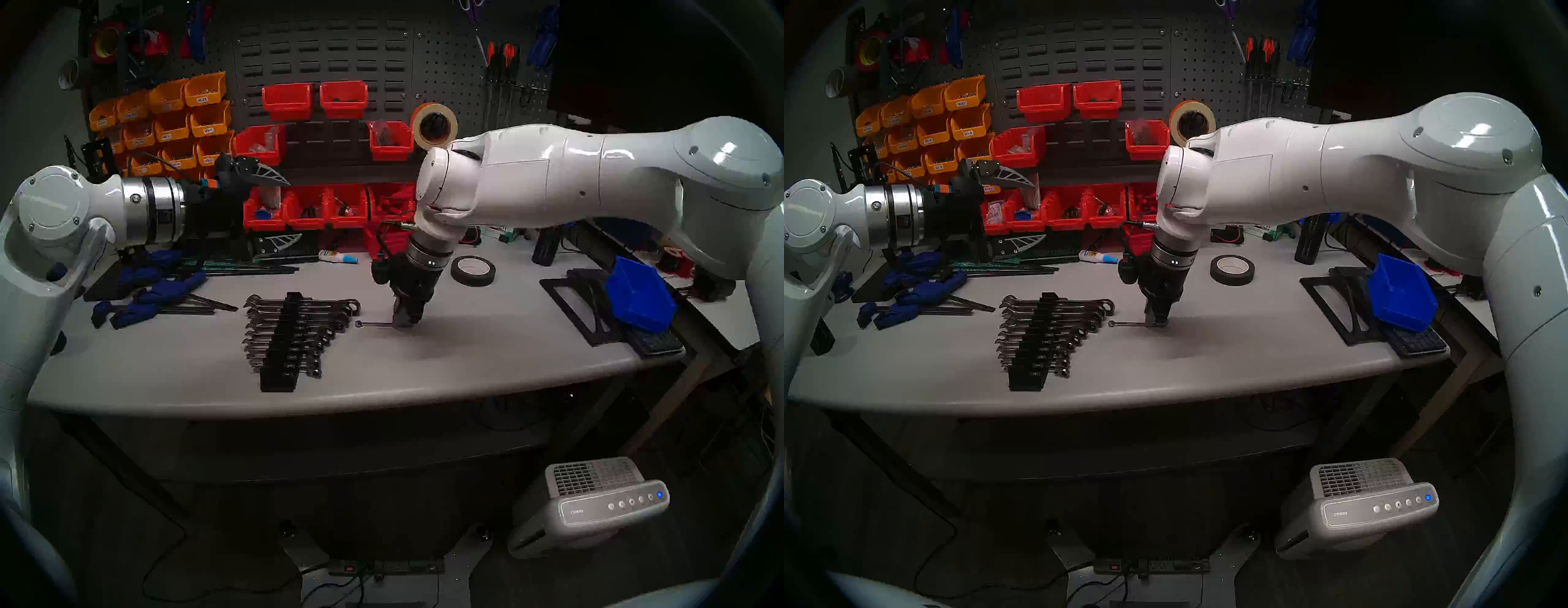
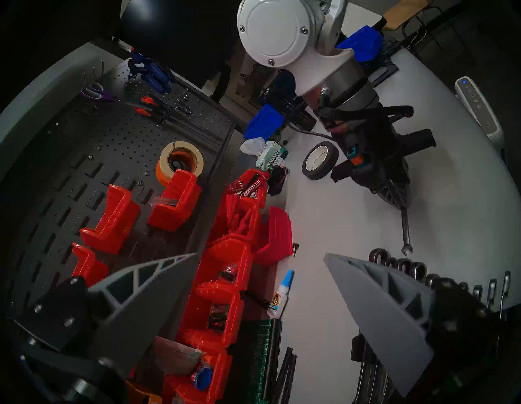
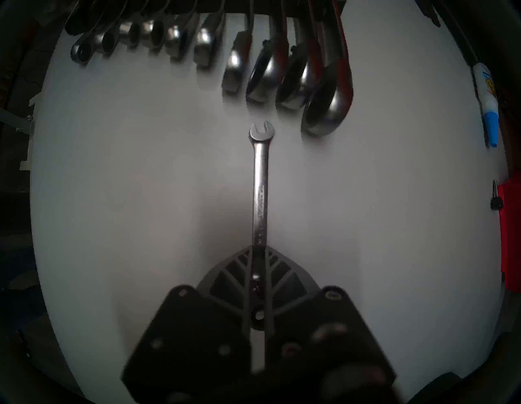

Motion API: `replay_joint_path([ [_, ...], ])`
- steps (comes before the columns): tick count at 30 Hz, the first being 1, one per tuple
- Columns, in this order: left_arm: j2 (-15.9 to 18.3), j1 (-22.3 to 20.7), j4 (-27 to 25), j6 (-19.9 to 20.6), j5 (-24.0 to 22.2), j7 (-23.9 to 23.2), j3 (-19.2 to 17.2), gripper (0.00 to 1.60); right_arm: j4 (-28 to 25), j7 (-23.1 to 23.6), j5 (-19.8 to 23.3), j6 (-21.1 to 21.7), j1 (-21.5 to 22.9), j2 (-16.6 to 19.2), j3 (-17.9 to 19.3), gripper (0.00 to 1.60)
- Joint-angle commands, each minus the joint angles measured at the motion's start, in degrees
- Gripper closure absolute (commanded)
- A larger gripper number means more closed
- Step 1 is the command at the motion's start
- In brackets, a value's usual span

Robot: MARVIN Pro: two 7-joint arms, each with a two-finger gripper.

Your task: Put the wrenches on the table into the correct slot in the case

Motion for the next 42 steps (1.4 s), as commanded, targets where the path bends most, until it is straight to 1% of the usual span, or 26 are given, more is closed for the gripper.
replay_joint_path([
  [1, 0.1, -1.3, -0.3, 0.0, 0.0, 0.8, -1.4, 0.00, -0.9, 0.2, -0.1, 0.4, 1.4, 1.9, -0.5, 0.60],
  [2, 0.1, -1.3, -0.3, 0.0, 0.0, 0.8, -1.4, 0.00, -1.0, 0.1, -0.1, 0.5, 1.5, 2.1, -0.5, 0.57],
  [6, 0.1, -1.3, -0.3, 0.0, 0.0, 0.8, -1.4, 0.00, -1.3, -0.2, 0.0, 0.7, 1.7, 2.6, -0.9, 0.56],
  [11, 0.1, -1.3, -0.3, 0.0, 0.0, 0.8, -1.4, 0.00, -1.5, -0.4, 0.0, 1.5, 2.1, 3.0, -1.3, 0.60],
  [14, 0.2, -1.3, -0.3, 0.0, 0.0, 0.8, -1.4, 0.00, -1.5, -0.6, 0.0, 1.8, 2.3, 3.2, -1.5, 0.59],
  [15, 0.2, -1.3, -0.3, 0.0, 0.0, 0.8, -1.4, 0.00, -1.5, -0.6, 0.0, 1.7, 2.3, 3.2, -1.5, 0.56],
  [19, 0.2, -1.3, -0.3, 0.0, 0.0, 0.8, -1.4, 0.00, -1.2, -0.7, 0.0, 1.8, 2.2, 3.2, -1.7, 0.56],
  [21, 0.2, -1.3, -0.3, 0.0, 0.0, 0.8, -1.4, 0.00, -0.9, -0.8, 0.1, 1.8, 2.0, 3.1, -1.8, 0.53],
  [22, 0.2, -1.3, -0.3, 0.0, 0.0, 0.8, -1.4, 0.00, -0.8, -0.8, 0.1, 1.8, 1.9, 3.1, -1.8, 0.58],
  [25, 0.2, -1.3, -0.3, 0.0, 0.0, 0.8, -1.4, 0.00, -0.5, -1.1, 0.1, 2.0, 1.7, 3.0, -1.9, 0.58],
  [26, 0.2, -1.3, -0.3, 0.0, 0.0, 0.8, -1.4, 0.00, -0.4, -1.1, 0.1, 2.0, 1.6, 2.9, -2.0, 0.61],
  [27, 0.2, -1.3, -0.3, 0.0, 0.0, 0.8, -1.4, 0.00, -0.1, -1.0, 0.1, 2.0, 1.5, 2.7, -2.2, 0.69],
  [31, 0.2, -1.3, -0.3, 0.0, 0.0, 0.8, -1.4, 0.00, -0.1, -1.1, 0.2, 2.1, 1.4, 2.6, -2.3, 0.66],
  [33, 0.2, -1.3, -0.3, 0.0, 0.0, 0.8, -1.4, 0.00, -0.1, -1.2, 0.2, 2.2, 1.4, 2.6, -2.4, 0.68],
  [35, 0.2, -1.3, -0.3, 0.0, 0.0, 0.8, -1.4, 0.00, -0.3, -1.3, 0.2, 2.1, 1.5, 2.6, -2.4, 0.82],
  [37, 0.2, -1.3, -0.3, 0.0, 0.0, 0.9, -1.4, 0.00, -0.4, -0.9, 0.2, 1.7, 1.6, 2.7, -2.4, 0.85],
  [38, 0.2, -1.3, -0.3, 0.0, 0.0, 0.9, -1.4, 0.00, -0.4, -0.9, 0.2, 1.7, 1.6, 2.7, -2.5, 0.94],
  [40, 0.2, -1.3, -0.3, 0.0, 0.0, 0.9, -1.4, 0.00, -0.5, -1.0, 0.2, 1.7, 1.6, 2.7, -2.4, 0.97],
  [41, 0.2, -1.3, -0.3, 0.0, -0.1, 0.9, -1.4, 0.00, -0.5, -1.0, 0.2, 1.7, 1.6, 2.7, -2.4, 1.07],
  [42, 0.2, -1.3, -0.3, 0.0, -0.1, 0.9, -1.4, 0.00, -0.5, -1.0, 0.2, 1.6, 1.6, 2.8, -2.5, 1.38],
])
